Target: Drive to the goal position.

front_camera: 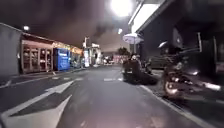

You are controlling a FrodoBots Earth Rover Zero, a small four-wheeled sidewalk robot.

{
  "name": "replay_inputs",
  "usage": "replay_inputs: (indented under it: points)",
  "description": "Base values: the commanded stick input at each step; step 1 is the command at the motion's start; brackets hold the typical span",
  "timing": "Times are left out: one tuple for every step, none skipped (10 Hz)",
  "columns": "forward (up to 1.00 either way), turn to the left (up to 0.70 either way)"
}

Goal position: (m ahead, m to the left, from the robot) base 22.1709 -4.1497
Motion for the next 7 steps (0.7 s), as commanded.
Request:
replay_inputs:
  points:
    - [0.45, 0.0]
    - [0.45, 0.0]
    - [0.45, 0.0]
    - [0.45, 0.0]
    - [0.45, 0.0]
    - [0.45, 0.0]
    - [0.45, 0.0]
